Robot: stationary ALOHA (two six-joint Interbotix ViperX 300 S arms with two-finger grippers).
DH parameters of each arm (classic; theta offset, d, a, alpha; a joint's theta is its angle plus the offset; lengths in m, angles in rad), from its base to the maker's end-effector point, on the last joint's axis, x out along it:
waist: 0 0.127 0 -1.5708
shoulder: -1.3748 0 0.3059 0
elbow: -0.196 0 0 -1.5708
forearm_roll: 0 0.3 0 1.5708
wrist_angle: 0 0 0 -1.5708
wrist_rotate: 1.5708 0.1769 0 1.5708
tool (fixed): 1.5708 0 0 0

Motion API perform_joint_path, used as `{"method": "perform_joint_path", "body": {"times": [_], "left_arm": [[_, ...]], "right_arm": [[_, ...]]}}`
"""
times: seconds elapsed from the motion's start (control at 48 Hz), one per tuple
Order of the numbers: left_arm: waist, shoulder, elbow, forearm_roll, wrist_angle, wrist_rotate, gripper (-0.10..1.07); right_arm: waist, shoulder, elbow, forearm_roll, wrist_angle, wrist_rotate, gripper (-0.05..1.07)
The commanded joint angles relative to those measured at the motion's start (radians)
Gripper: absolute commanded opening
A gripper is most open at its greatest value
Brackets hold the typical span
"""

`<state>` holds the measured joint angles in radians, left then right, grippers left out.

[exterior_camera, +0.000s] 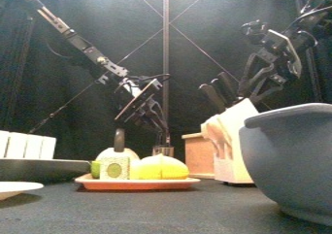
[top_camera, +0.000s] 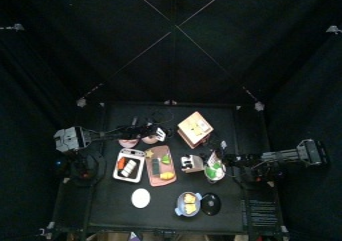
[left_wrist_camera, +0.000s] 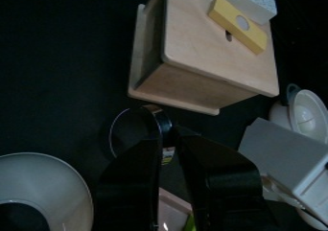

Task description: Place cookie cutter in top middle

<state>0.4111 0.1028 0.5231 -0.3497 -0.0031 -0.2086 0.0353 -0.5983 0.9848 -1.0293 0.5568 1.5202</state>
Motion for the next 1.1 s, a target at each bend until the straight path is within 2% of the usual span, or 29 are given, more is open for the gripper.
{"method": "perform_joint_path", "body": {"times": [0.0, 0.146, 0.271, 0.833, 1.0, 1.062, 1.083], "left_arm": [[0.005, -0.012, -0.023, -0.002, -0.003, 0.003, 0.64], [0.003, -0.014, -0.021, -0.002, 0.000, 0.002, 0.75], [0.005, -0.017, -0.021, 0.000, -0.003, 0.002, 0.80], [-0.003, -0.092, -0.005, 0.058, -0.009, 0.005, 0.80], [-0.005, -0.158, 0.037, 0.127, -0.011, 0.005, 0.80], [-0.017, -0.192, 0.064, 0.169, -0.011, 0.005, 0.80], [-0.031, -0.213, 0.084, 0.189, -0.011, 0.005, 0.80]], "right_arm": [[-0.003, -0.008, -0.011, 0.000, -0.003, 0.000, 0.95], [-0.003, -0.006, -0.011, 0.000, -0.003, 0.000, 0.95], [-0.003, -0.006, -0.011, 0.000, -0.003, 0.000, 0.95], [0.000, -0.002, -0.003, 0.012, -0.005, 0.002, 0.95], [0.005, 0.009, 0.005, 0.126, -0.011, 0.002, 0.95], [0.021, 0.017, 0.014, 0.210, -0.011, 0.000, 0.95], [0.037, 0.018, 0.018, 0.276, -0.005, -0.002, 0.95]]}}
